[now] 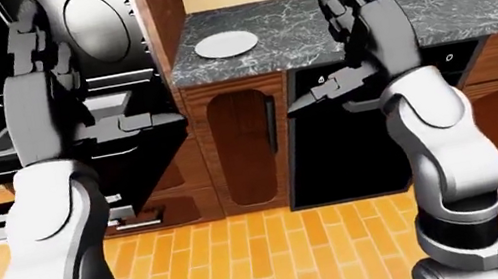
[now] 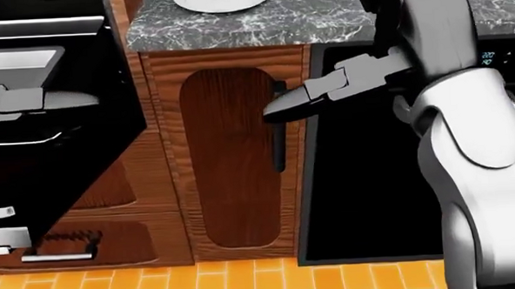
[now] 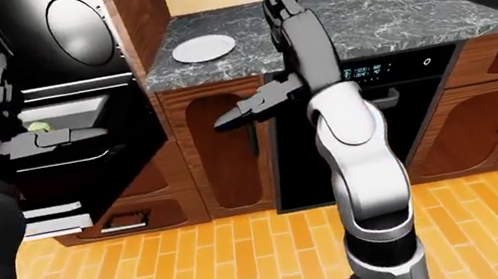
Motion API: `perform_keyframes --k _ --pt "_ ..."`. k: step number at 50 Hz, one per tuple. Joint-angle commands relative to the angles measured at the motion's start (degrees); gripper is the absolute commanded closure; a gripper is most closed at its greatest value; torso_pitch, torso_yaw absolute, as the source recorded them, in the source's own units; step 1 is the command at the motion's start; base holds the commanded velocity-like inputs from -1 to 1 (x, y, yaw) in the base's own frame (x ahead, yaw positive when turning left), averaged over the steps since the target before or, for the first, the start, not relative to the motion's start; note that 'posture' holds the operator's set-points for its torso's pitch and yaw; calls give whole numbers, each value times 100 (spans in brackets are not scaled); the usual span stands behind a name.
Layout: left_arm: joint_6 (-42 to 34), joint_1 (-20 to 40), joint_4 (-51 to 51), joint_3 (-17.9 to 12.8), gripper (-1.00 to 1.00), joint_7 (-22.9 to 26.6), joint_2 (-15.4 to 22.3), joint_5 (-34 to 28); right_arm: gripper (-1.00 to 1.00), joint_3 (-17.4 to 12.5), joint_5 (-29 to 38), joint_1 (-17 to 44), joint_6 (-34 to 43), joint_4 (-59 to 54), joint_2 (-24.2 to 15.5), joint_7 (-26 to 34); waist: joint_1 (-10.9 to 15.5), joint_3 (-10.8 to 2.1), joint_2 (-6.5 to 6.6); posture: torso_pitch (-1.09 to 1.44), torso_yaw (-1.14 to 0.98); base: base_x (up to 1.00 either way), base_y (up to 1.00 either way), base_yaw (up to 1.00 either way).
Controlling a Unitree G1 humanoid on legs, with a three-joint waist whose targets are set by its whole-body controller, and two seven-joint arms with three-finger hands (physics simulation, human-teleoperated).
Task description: Pick the broccoli from the oven and place it on the plate on the counter.
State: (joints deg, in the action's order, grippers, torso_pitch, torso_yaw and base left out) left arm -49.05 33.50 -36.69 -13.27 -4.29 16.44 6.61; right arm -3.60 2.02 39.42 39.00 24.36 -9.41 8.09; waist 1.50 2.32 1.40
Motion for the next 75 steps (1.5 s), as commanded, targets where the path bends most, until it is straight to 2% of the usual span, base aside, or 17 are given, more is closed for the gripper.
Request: perform_keyframes --k 1,5,7,15,17,19,20,28,31,32,40,44,52,55,65,71,75 --pt "87 127 -109 -26 -100 -3 59 47 -100 -96 72 90 -36 126 -59 -7 -9 -57 38 0 0 60 0 0" --pt "-4 204 -177 -78 -100 -13 160 85 -100 -96 121 14 -51 169 -48 11 -7 -205 -418 0 0 60 0 0" --pt "-43 213 -191 -76 -100 -39 146 101 -100 -107 126 54 -47 151 -48 15 -17 89 -364 0 0 60 0 0" --pt "-112 142 -343 -82 -100 -66 177 128 -100 -148 200 82 104 181 -5 -133 -195 1 -330 0 0 45 0 0" --pt "-134 120 -373 -110 -100 -57 187 128 -100 -53 296 46 135 259 -80 -79 -207 -28 -176 0 0 0 0 0" --pt "-128 114 -374 -111 -100 -61 195 120 -100 -4 394 50 183 262 -111 -20 -175 -116 277 0 0 0 0 0" --pt "-137 116 -381 -122 -100 -60 192 133 -100 -50 383 75 211 266 -57 -19 -217 -50 65 0 0 0 0 0" --pt "-157 -11 -511 -251 -100 -66 249 205 -100 8 545 197 371 361 -63 158 -119 153 -11 0 0 0 0 0" --pt "-202 -44 -596 -329 -100 -66 313 241 -100 -42 597 257 421 362 -46 147 -101 -130 -435 0 0 0 0 30" --pt "-213 -50 -615 -357 -100 -69 329 258 -100 -15 604 254 429 383 -63 194 -88 -190 -225 0 0 0 0 48" --pt "-171 -240 -733 -494 -100 -113 405 364 -100 21 631 269 335 332 12 178 -131 -120 -29 0 0 0 0 79" --pt "-162 -364 -834 -551 -100 -104 386 399 -100 52 666 291 382 400 33 199 -106 -286 429 0 0 0 0 85" --pt "-185 -423 -911 -640 -100 -122 484 438 -100 18 698 346 489 584 24 146 -3 -86 -118 0 0 0 0 85" --pt "-230 -423 -980 -658 -100 -126 498 454 -100 16 830 339 620 793 -63 178 -53 -105 -588 0 0 0 0 85" --pt "-214 -372 -997 -723 -100 -100 579 395 -100 23 1054 483 659 1313 -168 298 -65 -58 -158 0 0 0 0 85" --pt "-290 -283 -1007 -732 -100 -138 615 456 -100 42 1146 503 483 1346 -90 455 -102 -188 573 0 0 0 0 85" --pt "-272 -311 -1017 -724 -100 -156 614 410 -100 26 1160 511 323 1372 -101 476 19 -189 275 0 0 0 0 85"
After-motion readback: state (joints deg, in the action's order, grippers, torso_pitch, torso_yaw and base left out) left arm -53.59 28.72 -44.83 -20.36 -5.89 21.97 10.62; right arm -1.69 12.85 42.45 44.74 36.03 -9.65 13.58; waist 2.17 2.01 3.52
